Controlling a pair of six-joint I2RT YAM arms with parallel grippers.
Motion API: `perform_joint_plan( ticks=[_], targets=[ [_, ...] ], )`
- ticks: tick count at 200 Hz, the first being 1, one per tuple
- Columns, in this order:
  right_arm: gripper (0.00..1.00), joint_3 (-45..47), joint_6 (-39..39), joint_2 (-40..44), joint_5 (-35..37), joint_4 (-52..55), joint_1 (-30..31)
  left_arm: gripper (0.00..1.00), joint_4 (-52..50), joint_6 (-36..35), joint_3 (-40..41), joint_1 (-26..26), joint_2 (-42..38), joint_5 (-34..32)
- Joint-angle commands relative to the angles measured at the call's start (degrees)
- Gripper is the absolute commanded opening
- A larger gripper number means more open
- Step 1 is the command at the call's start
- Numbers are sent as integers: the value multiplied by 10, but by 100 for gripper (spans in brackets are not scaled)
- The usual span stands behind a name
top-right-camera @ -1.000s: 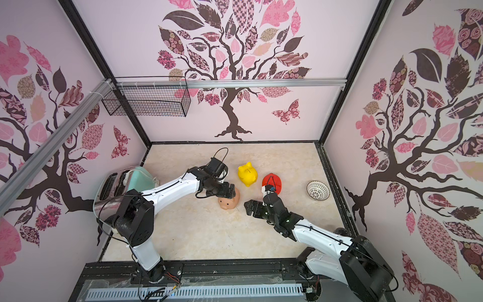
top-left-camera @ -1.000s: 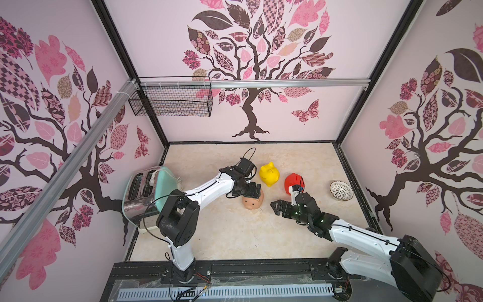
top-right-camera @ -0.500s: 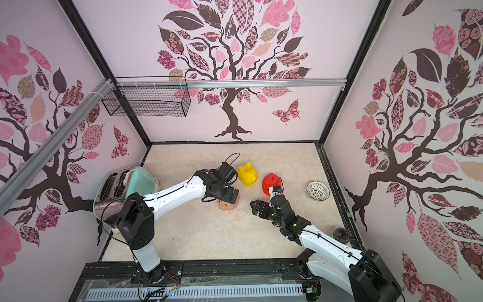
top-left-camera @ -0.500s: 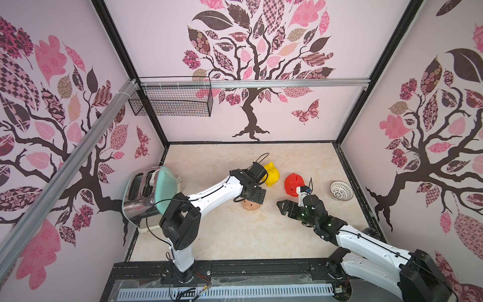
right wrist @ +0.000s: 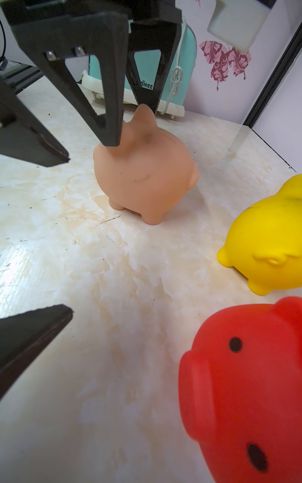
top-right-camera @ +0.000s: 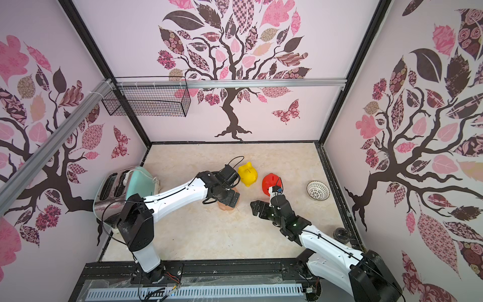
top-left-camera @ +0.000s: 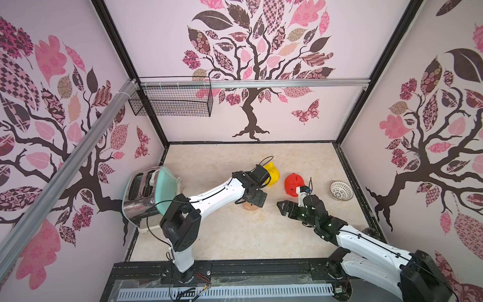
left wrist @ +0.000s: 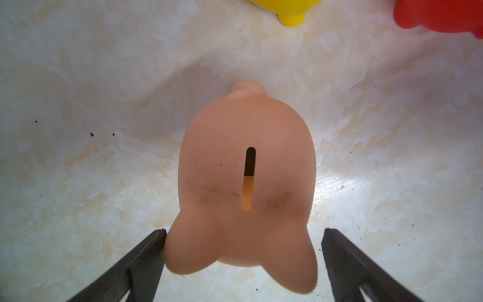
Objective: Open piggy banks
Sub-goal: Adjust the piggy bank at the center of the board.
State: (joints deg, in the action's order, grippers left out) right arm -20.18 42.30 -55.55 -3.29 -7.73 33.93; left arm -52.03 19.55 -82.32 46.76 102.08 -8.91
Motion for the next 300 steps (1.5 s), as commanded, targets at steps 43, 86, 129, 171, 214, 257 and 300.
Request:
perform_joint_plan(
  ticks=[43, 86, 129, 171, 214, 257, 300],
  targets=[
    [89, -6, -10, -4, -6, 8, -3, 98, 10, -6, 17, 1, -5, 9],
    [90, -6, -10, -3, -8, 8, -3, 98, 35, -8, 43, 1, -17, -16],
    [90, -3, -10, 4, -6, 11, -3, 98, 55, -23, 50, 1, -16, -16],
    [89, -9, -15, -5, -10, 10, -3, 98, 44, -25, 43, 1, -24, -20],
    [90, -10, -14, -9, -12, 8, -3, 95, 37, -22, 43, 1, -28, -20],
    [90, -9, -14, -3, -9, 11, -3, 95, 37, -22, 41, 1, -15, -18],
    [90, -7, -14, 1, -8, 14, -3, 97, 41, -20, 38, 1, -8, -17]
  ],
)
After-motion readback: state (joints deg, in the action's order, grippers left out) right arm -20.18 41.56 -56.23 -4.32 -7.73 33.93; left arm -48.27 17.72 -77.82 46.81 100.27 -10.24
